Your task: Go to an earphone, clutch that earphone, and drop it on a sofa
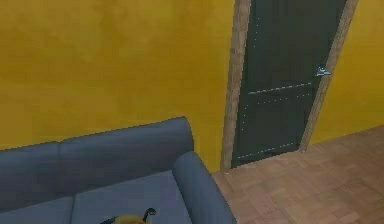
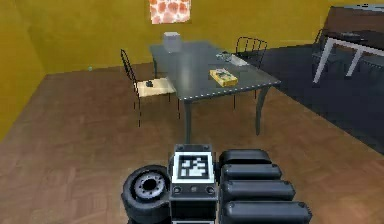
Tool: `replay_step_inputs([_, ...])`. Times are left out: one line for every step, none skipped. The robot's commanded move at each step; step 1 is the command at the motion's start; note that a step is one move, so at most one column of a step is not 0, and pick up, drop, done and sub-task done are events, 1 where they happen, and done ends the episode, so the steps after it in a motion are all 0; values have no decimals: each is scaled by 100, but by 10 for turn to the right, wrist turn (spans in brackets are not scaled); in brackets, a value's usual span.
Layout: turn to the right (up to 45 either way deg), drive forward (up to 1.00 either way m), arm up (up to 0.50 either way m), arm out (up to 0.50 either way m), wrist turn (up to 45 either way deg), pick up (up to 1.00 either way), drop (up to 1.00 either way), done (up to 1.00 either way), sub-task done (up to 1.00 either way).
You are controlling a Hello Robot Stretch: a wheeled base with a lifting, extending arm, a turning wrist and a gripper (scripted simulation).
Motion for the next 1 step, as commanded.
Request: replay_step_inputs([0,5,0,0,0,0,0,0,0])
